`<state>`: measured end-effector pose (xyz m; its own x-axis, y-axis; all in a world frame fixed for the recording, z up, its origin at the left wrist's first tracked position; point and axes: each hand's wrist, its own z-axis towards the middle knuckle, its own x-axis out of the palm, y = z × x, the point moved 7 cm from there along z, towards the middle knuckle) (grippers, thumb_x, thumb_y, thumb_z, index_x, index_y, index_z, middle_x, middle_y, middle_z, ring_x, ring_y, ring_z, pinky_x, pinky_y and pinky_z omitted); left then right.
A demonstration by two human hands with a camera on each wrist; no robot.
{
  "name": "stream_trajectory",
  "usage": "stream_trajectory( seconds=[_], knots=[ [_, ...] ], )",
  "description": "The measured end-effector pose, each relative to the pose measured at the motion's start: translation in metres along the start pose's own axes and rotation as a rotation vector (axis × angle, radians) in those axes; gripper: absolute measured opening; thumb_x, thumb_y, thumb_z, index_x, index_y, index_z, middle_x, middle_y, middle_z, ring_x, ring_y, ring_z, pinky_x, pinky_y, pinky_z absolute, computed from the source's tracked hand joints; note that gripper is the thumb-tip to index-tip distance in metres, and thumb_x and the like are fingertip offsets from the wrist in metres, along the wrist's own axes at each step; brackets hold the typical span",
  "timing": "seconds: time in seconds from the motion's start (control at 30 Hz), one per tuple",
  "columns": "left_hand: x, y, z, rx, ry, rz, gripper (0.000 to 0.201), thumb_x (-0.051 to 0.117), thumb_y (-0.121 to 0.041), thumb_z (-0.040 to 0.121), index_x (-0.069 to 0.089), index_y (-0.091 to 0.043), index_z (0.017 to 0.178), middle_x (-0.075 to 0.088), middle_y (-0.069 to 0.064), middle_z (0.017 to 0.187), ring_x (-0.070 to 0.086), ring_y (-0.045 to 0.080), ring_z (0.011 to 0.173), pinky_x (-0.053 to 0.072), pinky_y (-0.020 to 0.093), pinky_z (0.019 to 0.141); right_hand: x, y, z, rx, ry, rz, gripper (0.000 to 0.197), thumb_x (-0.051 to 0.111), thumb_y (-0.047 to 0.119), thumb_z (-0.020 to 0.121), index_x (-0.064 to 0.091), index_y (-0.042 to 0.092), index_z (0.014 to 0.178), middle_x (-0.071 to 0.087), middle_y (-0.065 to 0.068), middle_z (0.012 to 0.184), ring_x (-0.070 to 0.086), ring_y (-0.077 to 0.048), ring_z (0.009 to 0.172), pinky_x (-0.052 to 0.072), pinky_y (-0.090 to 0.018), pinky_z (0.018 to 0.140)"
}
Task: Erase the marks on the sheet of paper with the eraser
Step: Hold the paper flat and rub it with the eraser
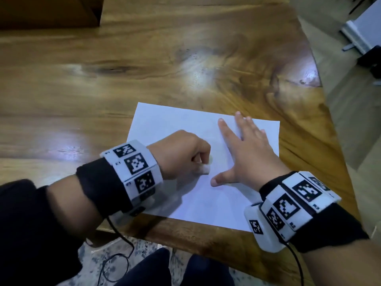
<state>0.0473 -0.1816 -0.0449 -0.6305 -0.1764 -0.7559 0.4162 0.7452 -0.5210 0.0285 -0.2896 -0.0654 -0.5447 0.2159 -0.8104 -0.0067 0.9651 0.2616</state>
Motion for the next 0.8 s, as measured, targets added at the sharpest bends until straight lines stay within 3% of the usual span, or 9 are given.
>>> stream_trajectory(
  seconds=[0.1, 0.17, 0.27, 0.33, 0.4, 0.5, 0.67, 0.73, 0.8],
  knots=[
    [-0.020, 0.013, 0.009, -0.100, -0.096, -0.059, 0.016, 0.070, -0.027, 0.072, 0.066, -0.019, 0.085, 0.063, -0.006, 0.066, 0.052, 0.008, 0.059, 0.033, 0.007, 0.052, 0.000, -0.003, 0.000, 0.028, 0.009, 0.023, 0.145, 0.082, 0.057, 0.053, -0.019, 0.016, 0.148, -0.029, 0.000, 0.154, -0.024, -0.017, 0.142, -0.008, -0.038, 0.116],
    [-0.039, 0.016, 0.022, -0.138, -0.227, -0.048, 0.018, 0.070, -0.026, 0.073, 0.066, -0.016, 0.087, 0.057, -0.008, 0.063, 0.050, 0.010, 0.060, 0.037, 0.014, 0.057, 0.000, -0.006, 0.002, 0.023, 0.034, 0.015, 0.144, 0.083, 0.054, 0.055, -0.019, 0.013, 0.147, -0.029, 0.000, 0.154, -0.023, -0.016, 0.143, -0.007, -0.037, 0.116],
    [-0.050, 0.003, 0.042, -0.138, -0.320, 0.030, 0.014, 0.065, -0.023, 0.077, 0.065, -0.014, 0.088, 0.055, -0.002, 0.074, 0.046, 0.016, 0.076, 0.040, 0.023, 0.073, -0.001, -0.008, 0.002, 0.009, 0.064, 0.001, 0.141, 0.083, 0.050, 0.058, -0.019, 0.012, 0.147, -0.030, 0.000, 0.154, -0.023, -0.017, 0.143, -0.006, -0.036, 0.116],
    [-0.042, -0.005, 0.043, -0.112, -0.298, 0.054, 0.010, 0.062, -0.016, 0.078, 0.066, -0.012, 0.086, 0.052, -0.001, 0.076, 0.044, 0.016, 0.076, 0.032, 0.022, 0.066, -0.002, -0.007, 0.001, 0.003, 0.061, -0.002, 0.141, 0.083, 0.050, 0.058, -0.018, 0.012, 0.148, -0.030, 0.000, 0.154, -0.022, -0.018, 0.143, -0.005, -0.037, 0.116],
    [-0.023, -0.010, 0.031, -0.017, -0.171, 0.071, 0.007, 0.063, -0.013, 0.075, 0.067, -0.012, 0.082, 0.054, -0.001, 0.073, 0.047, 0.017, 0.073, 0.026, 0.020, 0.059, -0.001, -0.006, 0.000, 0.003, 0.059, 0.002, 0.140, 0.084, 0.049, 0.058, -0.017, 0.012, 0.148, -0.029, -0.001, 0.154, -0.022, -0.018, 0.143, -0.005, -0.037, 0.116],
    [-0.003, -0.010, 0.016, 0.045, 0.069, 0.111, 0.010, 0.069, -0.021, 0.073, 0.069, -0.017, 0.082, 0.063, -0.002, 0.075, 0.054, 0.015, 0.073, 0.039, 0.022, 0.066, -0.002, -0.006, 0.001, 0.009, 0.064, -0.013, 0.140, 0.084, 0.049, 0.058, -0.018, 0.012, 0.148, -0.029, -0.002, 0.154, -0.021, -0.020, 0.143, -0.004, -0.038, 0.116],
    [-0.045, -0.015, 0.049, -0.041, -0.232, 0.075, 0.011, 0.062, -0.015, 0.078, 0.066, -0.011, 0.087, 0.053, -0.003, 0.071, 0.048, 0.017, 0.074, 0.027, 0.018, 0.056, -0.003, -0.005, 0.000, 0.014, 0.065, -0.025, 0.139, 0.082, 0.050, 0.060, -0.019, 0.012, 0.147, -0.029, -0.002, 0.154, -0.022, -0.020, 0.143, -0.003, -0.039, 0.117],
    [-0.034, -0.020, 0.041, 0.047, -0.197, 0.090, 0.004, 0.060, -0.012, 0.078, 0.062, -0.012, 0.074, 0.050, -0.004, 0.067, 0.043, 0.016, 0.069, 0.028, 0.020, 0.053, -0.002, -0.005, 0.000, 0.013, 0.062, -0.026, 0.139, 0.082, 0.051, 0.059, -0.018, 0.012, 0.148, -0.028, -0.002, 0.155, -0.021, -0.020, 0.143, -0.003, -0.039, 0.117],
    [-0.005, -0.024, 0.019, 0.171, -0.025, 0.147, 0.012, 0.060, -0.013, 0.077, 0.057, -0.017, 0.066, 0.052, -0.001, 0.066, 0.042, 0.017, 0.066, 0.028, 0.018, 0.054, -0.002, -0.005, 0.002, 0.010, 0.060, -0.026, 0.140, 0.083, 0.050, 0.058, -0.018, 0.011, 0.148, -0.028, -0.003, 0.155, -0.021, -0.020, 0.144, -0.003, -0.040, 0.117]
  ],
)
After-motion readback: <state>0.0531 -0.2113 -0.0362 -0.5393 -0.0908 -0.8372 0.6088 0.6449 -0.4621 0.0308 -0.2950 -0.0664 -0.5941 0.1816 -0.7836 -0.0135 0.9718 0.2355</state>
